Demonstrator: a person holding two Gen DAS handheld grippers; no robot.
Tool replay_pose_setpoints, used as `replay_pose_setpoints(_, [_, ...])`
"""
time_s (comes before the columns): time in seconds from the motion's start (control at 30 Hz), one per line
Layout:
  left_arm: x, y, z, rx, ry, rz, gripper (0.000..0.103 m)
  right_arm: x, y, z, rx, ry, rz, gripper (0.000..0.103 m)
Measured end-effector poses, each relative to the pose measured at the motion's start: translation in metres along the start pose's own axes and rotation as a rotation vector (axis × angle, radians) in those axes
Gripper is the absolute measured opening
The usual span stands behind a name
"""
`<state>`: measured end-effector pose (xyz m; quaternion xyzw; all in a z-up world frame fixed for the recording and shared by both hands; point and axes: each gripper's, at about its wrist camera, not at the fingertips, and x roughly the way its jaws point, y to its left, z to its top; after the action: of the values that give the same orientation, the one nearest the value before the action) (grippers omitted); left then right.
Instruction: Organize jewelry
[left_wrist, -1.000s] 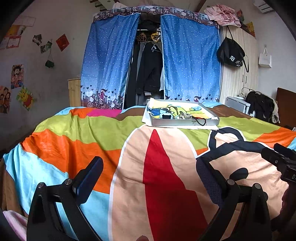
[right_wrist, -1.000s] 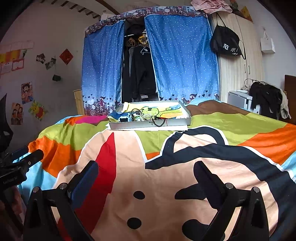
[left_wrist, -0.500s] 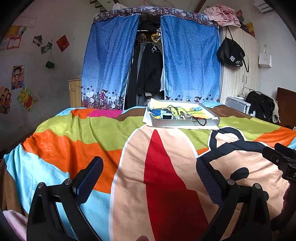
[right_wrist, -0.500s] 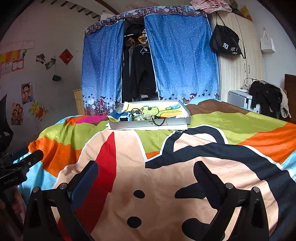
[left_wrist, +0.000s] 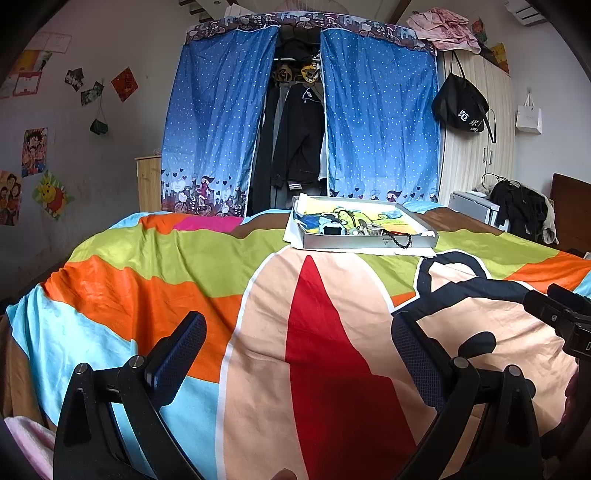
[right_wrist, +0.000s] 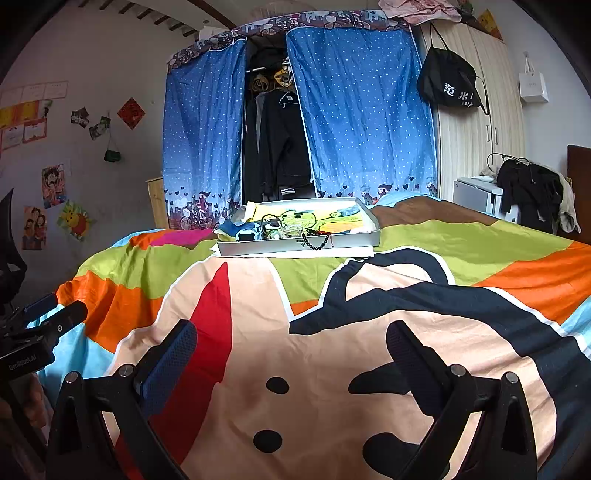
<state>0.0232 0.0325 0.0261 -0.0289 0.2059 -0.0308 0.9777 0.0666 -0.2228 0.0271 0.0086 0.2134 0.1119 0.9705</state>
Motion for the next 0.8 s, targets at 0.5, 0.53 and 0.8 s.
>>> replay_pose_setpoints(0.5, [0.0008,-0.0006,-0.0026,0.013,-0.001,-0.004,0.098,-0.0011,0.0006,-0.0021,0.004,0.003,-0.001,0.103])
replay_pose_setpoints(0.53, [0.0012,-0.0003,-0.0028,0.014,-0.001,-0.004,0.098,-0.0012,0.0006,-0.0023,0.005,0.003,0.0,0.103])
replay_pose_setpoints(0.8, [0.0028,-0.0006,-0.0046,0.025,-0.001,-0.007,0.098,-0.001,0.0005,-0.0014,0.004,0.004,-0.001,0.103])
